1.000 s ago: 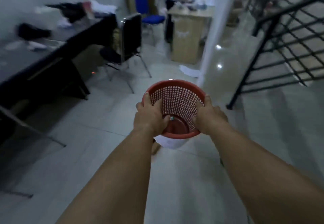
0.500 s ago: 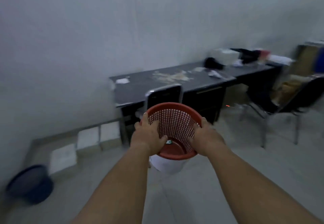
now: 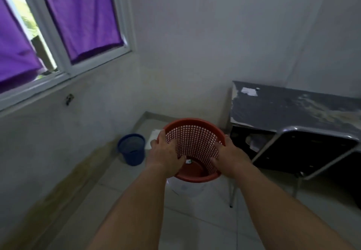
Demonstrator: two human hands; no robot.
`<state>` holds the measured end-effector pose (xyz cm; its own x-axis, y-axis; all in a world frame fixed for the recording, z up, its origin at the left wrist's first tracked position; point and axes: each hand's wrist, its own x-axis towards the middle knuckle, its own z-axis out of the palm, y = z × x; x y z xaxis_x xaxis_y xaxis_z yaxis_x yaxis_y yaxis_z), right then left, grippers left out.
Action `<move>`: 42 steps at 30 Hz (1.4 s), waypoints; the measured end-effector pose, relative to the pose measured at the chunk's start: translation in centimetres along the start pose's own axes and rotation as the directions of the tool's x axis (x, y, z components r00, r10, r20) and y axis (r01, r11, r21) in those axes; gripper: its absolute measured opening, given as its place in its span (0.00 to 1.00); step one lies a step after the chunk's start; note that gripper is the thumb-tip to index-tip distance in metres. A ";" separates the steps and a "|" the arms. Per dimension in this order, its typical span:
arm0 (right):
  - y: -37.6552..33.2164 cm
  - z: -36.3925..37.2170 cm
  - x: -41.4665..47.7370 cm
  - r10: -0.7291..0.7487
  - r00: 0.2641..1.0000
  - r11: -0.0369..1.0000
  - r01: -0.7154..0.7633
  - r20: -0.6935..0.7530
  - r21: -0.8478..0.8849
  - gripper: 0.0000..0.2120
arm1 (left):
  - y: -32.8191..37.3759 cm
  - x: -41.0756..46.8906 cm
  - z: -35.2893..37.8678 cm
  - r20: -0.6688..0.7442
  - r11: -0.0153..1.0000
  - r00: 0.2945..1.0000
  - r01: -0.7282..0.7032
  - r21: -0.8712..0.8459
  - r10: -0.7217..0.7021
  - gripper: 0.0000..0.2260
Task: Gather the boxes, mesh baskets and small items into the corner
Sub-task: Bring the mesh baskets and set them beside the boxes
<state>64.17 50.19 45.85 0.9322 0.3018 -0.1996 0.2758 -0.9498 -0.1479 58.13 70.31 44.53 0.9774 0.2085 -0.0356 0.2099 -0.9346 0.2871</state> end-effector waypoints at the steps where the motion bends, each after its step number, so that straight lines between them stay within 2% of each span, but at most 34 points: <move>1: -0.2 -0.2 1.4 -0.034 0.999 0.999 0.034 0.007 -0.004 0.28 | -0.4 0.7 0.3 0.002 1.000 1.000 0.029 -0.009 -0.029 0.30; 7: -2.0 -0.7 9.5 -0.221 0.975 0.975 0.220 0.037 0.013 0.30 | -3.6 5.1 1.3 0.006 0.984 0.985 0.175 -0.025 -0.175 0.30; 12: -5.7 1.8 15.4 -0.280 0.954 0.960 0.275 0.104 0.058 0.31 | -8.5 8.7 2.7 0.054 0.967 0.966 0.254 -0.001 -0.253 0.29; 17: -11.5 4.7 22.5 -0.219 0.958 0.973 0.201 0.185 0.113 0.33 | -15.6 13.8 3.6 0.114 0.967 0.960 0.254 0.035 -0.256 0.30; 20: -15.3 6.2 26.8 -0.172 0.956 0.978 0.138 0.238 0.154 0.32 | -20.5 17.1 4.1 0.173 0.969 0.953 0.243 0.050 -0.248 0.36; 23: -18.8 7.5 30.3 -0.137 0.946 0.977 0.079 0.294 0.200 0.30 | -25.1 20.0 4.4 0.250 0.968 0.936 0.248 0.024 -0.246 0.41; 27: -21.8 9.5 35.1 -0.099 0.920 0.982 0.029 0.380 0.185 0.29 | -29.6 24.1 6.0 0.347 0.957 0.902 0.289 -0.037 -0.259 0.41; 31: -23.3 12.7 40.0 -0.067 0.887 0.990 0.001 0.458 0.142 0.32 | -32.6 28.0 8.9 0.420 0.906 0.851 0.402 -0.134 -0.315 0.39; 35: -23.3 17.0 45.4 -0.081 0.857 0.989 0.006 0.509 0.146 0.31 | -34.7 32.3 13.1 0.429 0.843 0.822 0.495 -0.213 -0.374 0.38; 42: -21.5 28.5 55.8 -0.038 0.851 0.981 -0.067 0.524 0.181 0.27 | -38.8 40.4 25.5 0.417 0.761 0.816 0.550 -0.345 -0.401 0.34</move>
<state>103.54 89.83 10.25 0.6601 0.3366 -0.6716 0.1654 -0.9372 -0.3072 90.10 107.63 7.55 0.7243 0.4242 -0.5436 0.6880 -0.4968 0.5290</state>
